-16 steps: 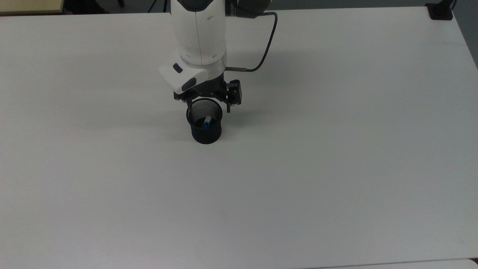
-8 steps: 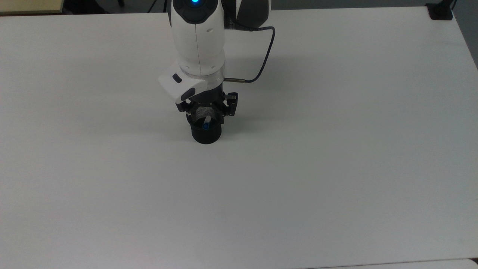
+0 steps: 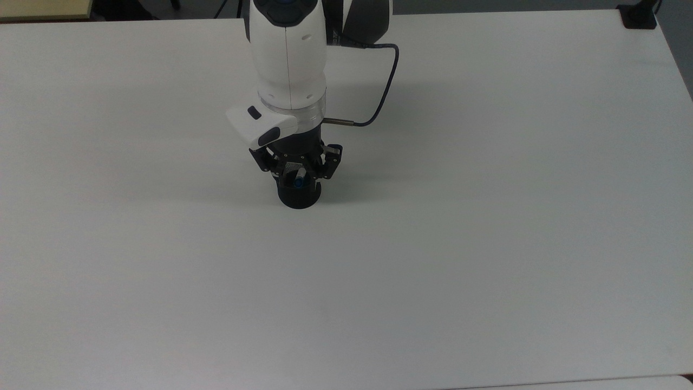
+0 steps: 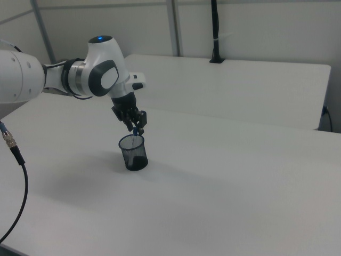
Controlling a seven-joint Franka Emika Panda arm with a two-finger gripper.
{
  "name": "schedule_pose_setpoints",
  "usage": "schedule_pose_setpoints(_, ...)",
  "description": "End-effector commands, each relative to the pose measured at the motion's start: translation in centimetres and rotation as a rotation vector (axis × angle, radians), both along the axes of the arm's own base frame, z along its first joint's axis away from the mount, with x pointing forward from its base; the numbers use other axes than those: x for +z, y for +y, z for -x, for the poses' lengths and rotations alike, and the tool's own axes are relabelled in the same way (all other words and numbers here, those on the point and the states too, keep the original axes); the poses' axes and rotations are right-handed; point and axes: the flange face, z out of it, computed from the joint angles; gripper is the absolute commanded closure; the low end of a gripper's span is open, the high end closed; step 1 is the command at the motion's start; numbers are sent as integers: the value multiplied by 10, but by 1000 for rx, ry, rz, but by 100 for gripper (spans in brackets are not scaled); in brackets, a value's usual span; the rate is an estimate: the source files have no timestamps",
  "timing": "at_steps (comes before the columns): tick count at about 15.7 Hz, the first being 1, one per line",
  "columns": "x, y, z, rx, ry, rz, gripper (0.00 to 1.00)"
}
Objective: Remove the marker
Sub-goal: 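Close the gripper on the blue marker cap inside the cup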
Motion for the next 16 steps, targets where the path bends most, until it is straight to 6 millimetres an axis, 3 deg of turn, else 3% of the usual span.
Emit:
schedule_pose_setpoints(1,-4,3,-3,-17,-17,21,48)
schedule_pose_setpoints(3,-4,4,-3,-10,-17,28,51)
schedule_pose_setpoints(8,7,-2,-1,-16,-24,25,76)
schedule_pose_setpoints(11,19,-10,0,-27,-39,22,78)
schedule_pose_setpoints(16,62,-35,7,-75,-101,0,80)
